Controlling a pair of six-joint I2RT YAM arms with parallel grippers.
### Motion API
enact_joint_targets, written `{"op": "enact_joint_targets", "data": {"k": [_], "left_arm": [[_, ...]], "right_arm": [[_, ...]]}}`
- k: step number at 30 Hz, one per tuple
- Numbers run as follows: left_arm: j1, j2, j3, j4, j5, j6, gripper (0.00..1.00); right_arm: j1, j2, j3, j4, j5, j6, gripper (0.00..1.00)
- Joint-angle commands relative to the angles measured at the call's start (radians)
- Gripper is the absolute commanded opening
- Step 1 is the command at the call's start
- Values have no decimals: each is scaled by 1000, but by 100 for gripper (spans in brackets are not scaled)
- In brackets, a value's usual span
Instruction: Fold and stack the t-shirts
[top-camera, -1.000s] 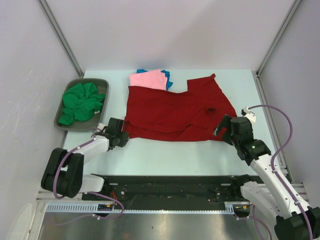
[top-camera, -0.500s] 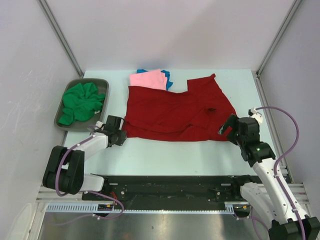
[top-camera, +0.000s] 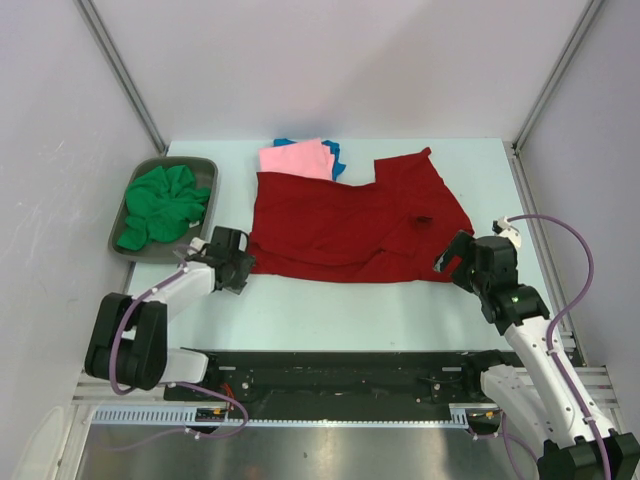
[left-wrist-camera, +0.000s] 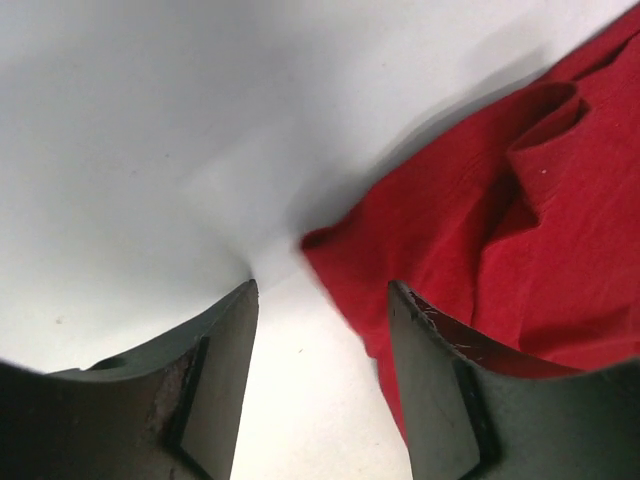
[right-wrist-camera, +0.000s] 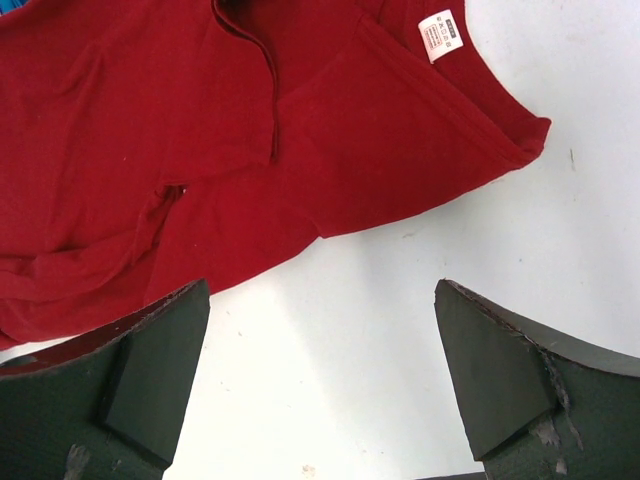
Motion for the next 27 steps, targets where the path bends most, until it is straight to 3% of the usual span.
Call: {"op": "enact_joint_targets", "data": {"k": [1,7,10,11,15,27], "left_arm": [[4,80,29,-70,-40,4,62],[6,131,52,-52,-48,12,63],[4,144,52,-33,-45,19,47],[4,146,54,-29,-45,21,33],[7,163,71,-29,-63,39,0],[84,114,100,7,-25,143,0]], "right_arm": [[-5,-18,1,6,-14,-24,100],[-5,-19,-2,11,-19,-27,100],[-5,-15,-2,11,-16,-25,100],[-6,-12,-2,12,-17,-27,100],[-5,-3,-2,2,-8,-19,100],[-43,129,-89,1,-71,110,100]]}}
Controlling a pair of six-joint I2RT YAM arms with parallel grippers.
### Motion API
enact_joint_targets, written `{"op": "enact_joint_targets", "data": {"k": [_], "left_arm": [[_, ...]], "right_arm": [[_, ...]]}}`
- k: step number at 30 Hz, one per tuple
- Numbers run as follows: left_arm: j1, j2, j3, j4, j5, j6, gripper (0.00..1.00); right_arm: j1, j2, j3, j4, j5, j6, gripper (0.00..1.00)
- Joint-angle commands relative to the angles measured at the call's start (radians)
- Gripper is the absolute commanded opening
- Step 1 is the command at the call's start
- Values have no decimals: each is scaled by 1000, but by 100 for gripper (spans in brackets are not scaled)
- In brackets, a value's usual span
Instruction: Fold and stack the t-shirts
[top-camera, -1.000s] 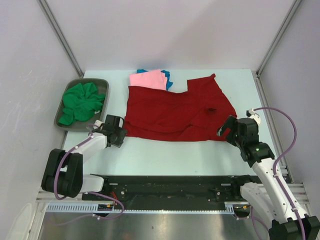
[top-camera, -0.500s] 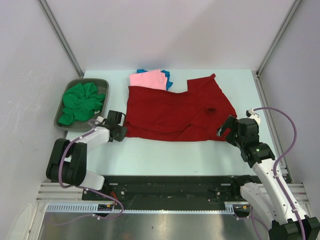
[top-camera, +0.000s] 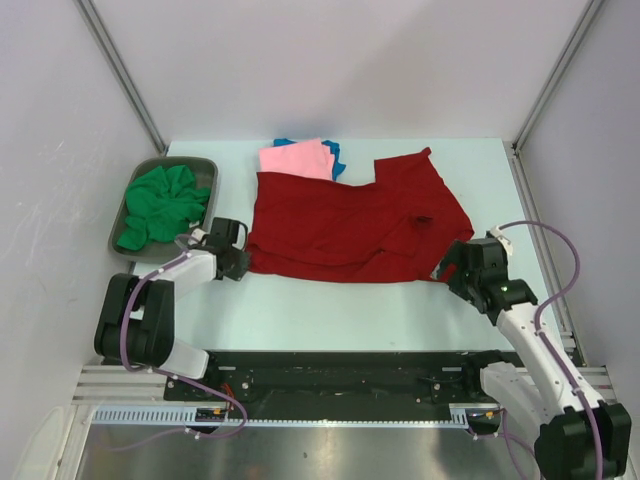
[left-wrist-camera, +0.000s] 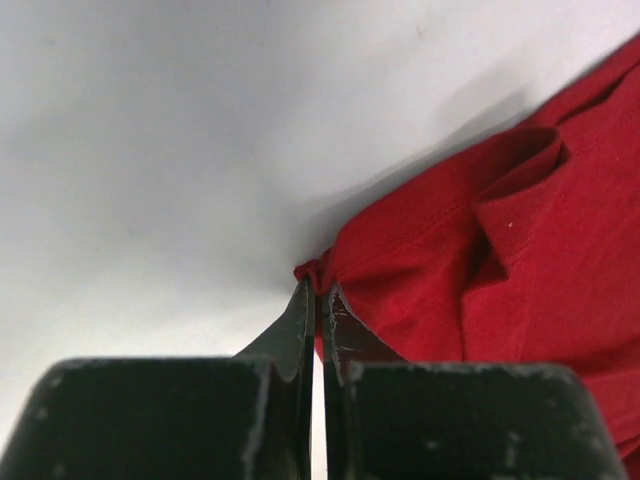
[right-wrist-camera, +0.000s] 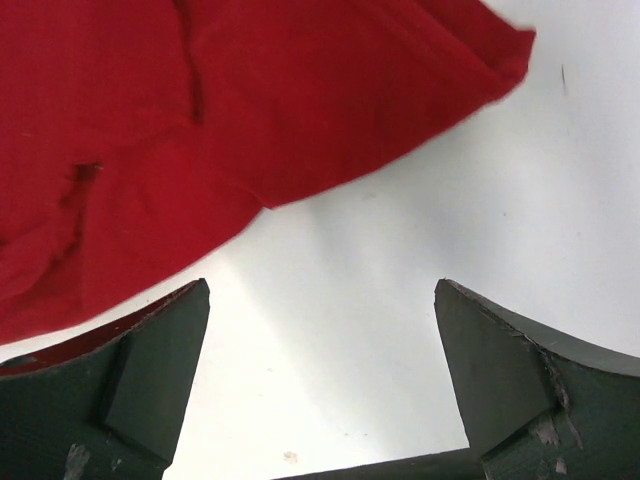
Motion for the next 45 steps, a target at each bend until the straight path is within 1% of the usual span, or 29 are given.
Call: {"op": "enact_joint_targets", "data": {"k": [1,4,8,11,15,20,22,28,30,31,33,36,37,39,42,44,45], "left_arm": [[55,-24,7,-18,-29,67,0],[66,-28,1,-4,-12,79,0],[75,-36,-37,52,32,86,0],[84,-29,-36,61,50,101,0],[95,-33,-48,84,86,115,0],[95,-12,-72,146,133,115,0],[96,1,-69,155,150,116,0],[99,18,-88,184,182,126,0],[99,18,-99,198,192,127,0],[99,14,-102,196,193,129,0],[102,11,-102,190,189,141,0],[115,-1,-105,180,192,150,0],[118,-12,-108,178,193,153,0],[124,-24,-109,166,193,162,0],[130,-58,-128,161,185,173,0],[135,-81,-143,157,187,178,0],[136,-87,-146,146,193,181,0]], "right_arm": [[-23,37,-87,25,-60,97,100],[-40,20,-154,59,-59,163,100],[-89,-42,-222,92,-16,252,95],[-113,-88,-242,109,21,292,94],[-129,-86,-242,143,70,329,93],[-153,8,-244,232,90,354,91],[-164,77,-245,287,77,368,87],[-175,236,-248,433,52,372,82],[-175,264,-248,471,52,372,82],[-204,285,-247,485,52,372,81],[-212,299,-245,513,61,366,80],[-233,315,-233,520,64,351,70],[-239,318,-230,517,64,345,62],[-255,329,-224,525,61,322,56],[-278,347,-219,528,63,300,42],[-293,362,-213,531,61,291,8],[-302,378,-207,527,57,282,0]]}}
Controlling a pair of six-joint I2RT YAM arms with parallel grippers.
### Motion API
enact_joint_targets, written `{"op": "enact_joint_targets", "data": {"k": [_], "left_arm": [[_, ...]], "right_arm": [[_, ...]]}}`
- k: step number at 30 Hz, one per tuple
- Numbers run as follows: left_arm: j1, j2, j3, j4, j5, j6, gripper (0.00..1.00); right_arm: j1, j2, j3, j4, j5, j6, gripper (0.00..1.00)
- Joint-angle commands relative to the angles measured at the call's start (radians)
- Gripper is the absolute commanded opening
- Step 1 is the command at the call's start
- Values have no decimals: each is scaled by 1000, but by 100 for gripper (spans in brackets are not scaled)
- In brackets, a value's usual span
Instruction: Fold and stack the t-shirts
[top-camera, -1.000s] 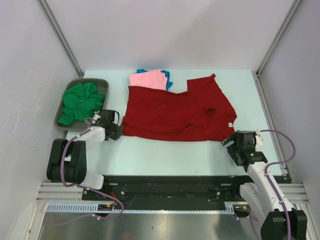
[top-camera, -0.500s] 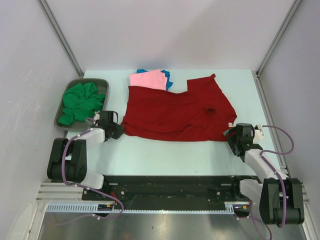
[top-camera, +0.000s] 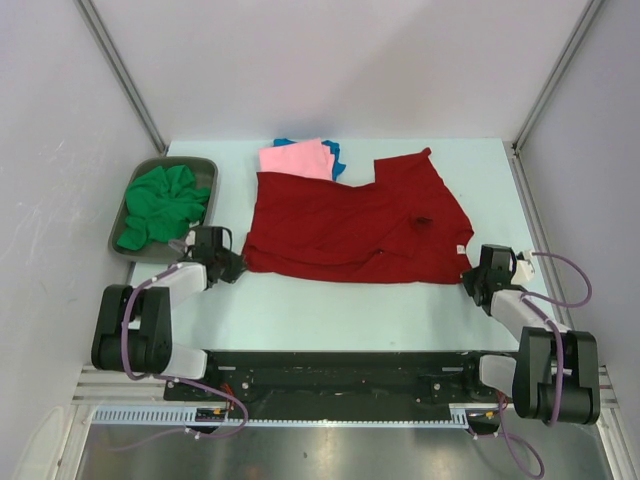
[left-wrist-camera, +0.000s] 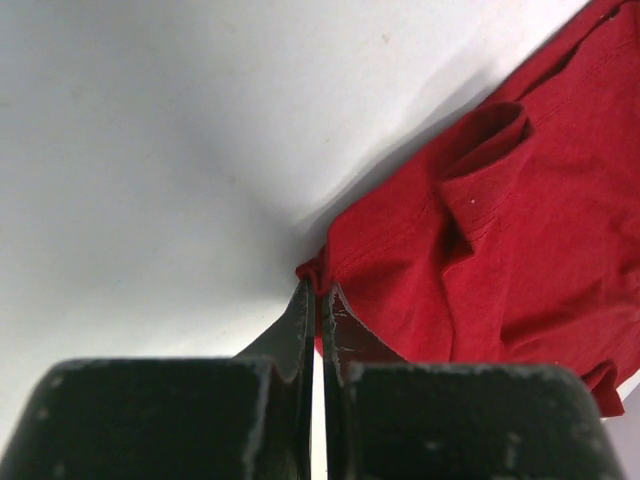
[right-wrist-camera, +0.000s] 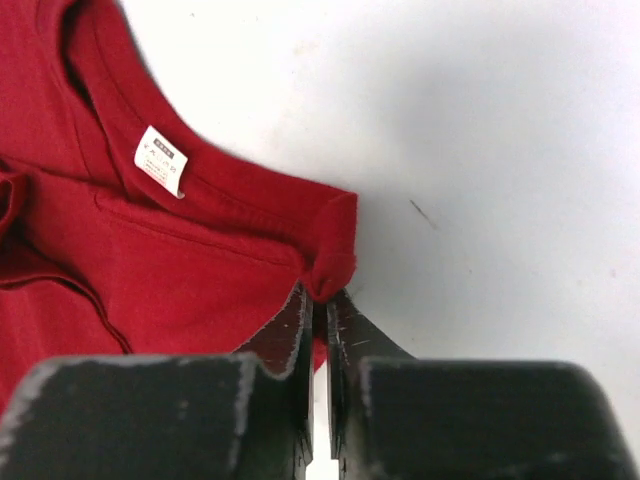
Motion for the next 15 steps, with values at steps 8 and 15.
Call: {"op": "enact_joint_targets", "data": {"k": [8,15], "left_arm": [[14,-207,-118,-116,0,55,0],[14,-383,-141,-262,-21,69,0]], "right_arm": [[-80,-83,27,-155,49,-104,0],[-114,-208,25,-298,60,-131,0]]}}
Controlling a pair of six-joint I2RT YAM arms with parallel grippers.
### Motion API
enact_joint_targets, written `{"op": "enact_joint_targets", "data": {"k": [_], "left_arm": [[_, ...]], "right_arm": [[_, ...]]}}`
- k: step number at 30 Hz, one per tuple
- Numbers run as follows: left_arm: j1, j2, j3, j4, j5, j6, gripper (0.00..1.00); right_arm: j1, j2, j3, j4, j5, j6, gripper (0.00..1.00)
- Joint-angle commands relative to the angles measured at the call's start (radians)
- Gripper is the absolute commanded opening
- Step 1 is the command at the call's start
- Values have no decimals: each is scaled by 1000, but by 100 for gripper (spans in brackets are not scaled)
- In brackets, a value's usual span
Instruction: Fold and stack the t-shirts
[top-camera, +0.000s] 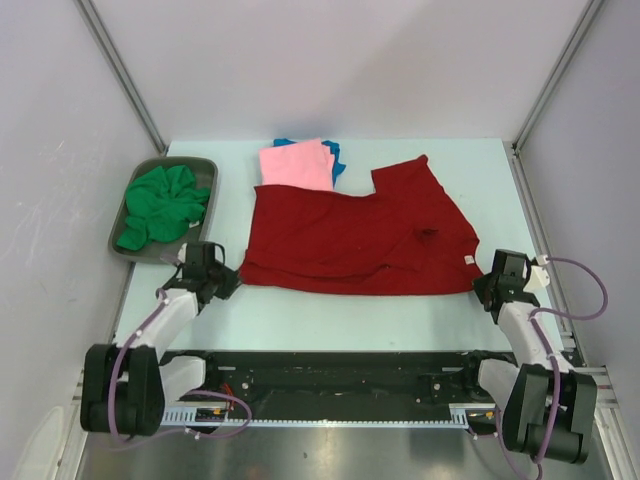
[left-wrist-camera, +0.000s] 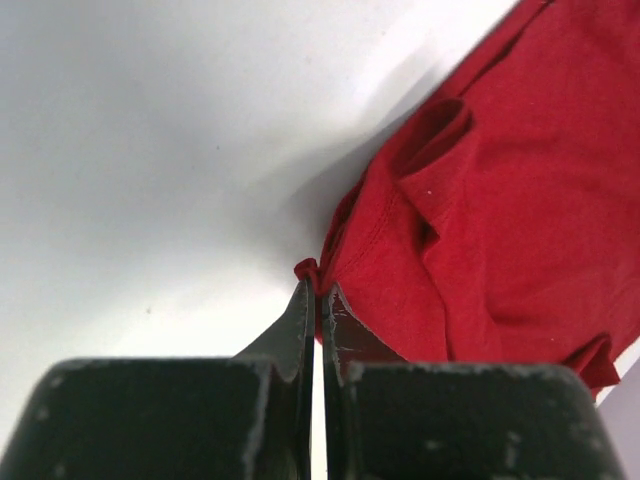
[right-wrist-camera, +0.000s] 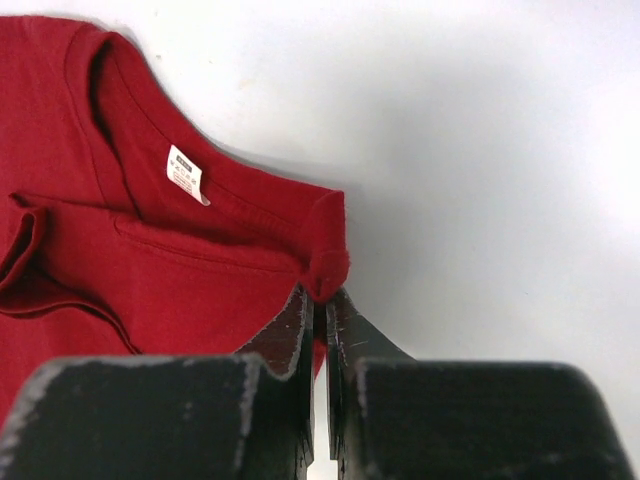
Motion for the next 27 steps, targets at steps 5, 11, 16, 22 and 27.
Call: {"op": "enact_joint_targets", "data": {"k": [5,11,16,22,27], "left_arm": [[8,-241,-55,-198,-49,31,0],[8,-373,-92,-294,-44,43,0],[6,-474,-130,-341,-23,34,0],[6,-530,-118,-403,-1,40,70],[6,-548,-46,-473,-1,64,80]], "right_arm": [[-30,-155,0,-222,71,-33,0],[-36,-243,-23,-316,55,-28,0],[-33,-305,-17,-362,6,-18,14],[-31,-344,16,-417,-16,-30,83],[63,-382,39,-440,5,-8,100]]}}
